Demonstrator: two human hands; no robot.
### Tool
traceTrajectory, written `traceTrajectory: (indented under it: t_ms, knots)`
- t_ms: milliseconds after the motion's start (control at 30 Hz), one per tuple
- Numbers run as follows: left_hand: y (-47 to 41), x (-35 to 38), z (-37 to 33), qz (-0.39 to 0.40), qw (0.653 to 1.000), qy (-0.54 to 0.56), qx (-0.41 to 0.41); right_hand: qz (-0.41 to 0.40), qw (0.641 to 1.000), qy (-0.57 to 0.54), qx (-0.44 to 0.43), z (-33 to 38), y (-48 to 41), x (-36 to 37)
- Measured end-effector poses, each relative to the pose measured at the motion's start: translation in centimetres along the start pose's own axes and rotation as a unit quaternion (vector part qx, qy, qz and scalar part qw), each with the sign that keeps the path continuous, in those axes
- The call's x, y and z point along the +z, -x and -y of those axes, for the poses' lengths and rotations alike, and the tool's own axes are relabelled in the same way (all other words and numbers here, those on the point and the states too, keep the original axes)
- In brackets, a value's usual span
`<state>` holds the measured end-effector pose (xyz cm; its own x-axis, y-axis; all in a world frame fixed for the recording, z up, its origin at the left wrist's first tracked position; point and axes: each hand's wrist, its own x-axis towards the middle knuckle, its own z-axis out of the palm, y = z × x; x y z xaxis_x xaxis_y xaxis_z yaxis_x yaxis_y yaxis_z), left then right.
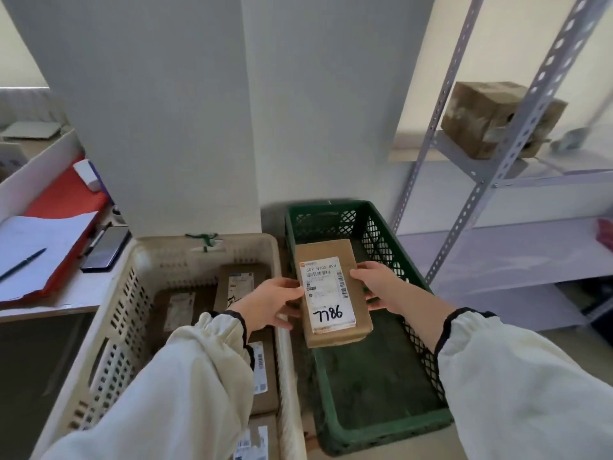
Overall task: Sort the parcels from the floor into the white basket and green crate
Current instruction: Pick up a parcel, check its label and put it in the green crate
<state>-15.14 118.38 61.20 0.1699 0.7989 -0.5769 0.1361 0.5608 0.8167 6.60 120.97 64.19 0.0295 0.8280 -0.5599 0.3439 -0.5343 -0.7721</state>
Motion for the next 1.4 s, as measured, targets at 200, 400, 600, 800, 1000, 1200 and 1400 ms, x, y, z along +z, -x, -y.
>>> traceTrajectory:
  t_ms: [200,400,600,800,1000,1200,1400]
  knots:
    - [-5.5,8.3,1.6,0.046,0.997,-0.035,-0.052,-0.063,0.995,0.007,0.080,-5.9,-3.5,-5.5]
    - [-10.6,13.5,6.1,-0.002,0.988,-0.073,-0.138,-0.075,0.986,0.001,0.146,-13.1,-8.2,-5.8]
    - [-13.4,13.1,9.4,-0.031,0.980,-0.074,-0.180,-0.038,0.985,-0.012,0.166,-16.2,-11.7,-4.0]
    - [-15.7,12.7,10.2,-0.067,0.976,-0.148,-0.146,-0.026,0.987,-0.031,0.152,-17.0,-13.9,-3.6]
    - [-16.8,12.9,10.6,-0.073,0.966,-0.225,-0.101,-0.045,0.989,-0.004,0.139,-17.9,-15.0,-3.4]
    - [-17.3,11.6,8.8,-0.044,0.916,-0.397,-0.030,-0.035,0.988,-0.030,0.148,-18.7,-15.0,-3.2]
    - [-17.9,9.0,3.2,-0.077,0.872,-0.476,0.090,0.009,0.987,-0.062,0.151,-17.5,-14.8,-1.1]
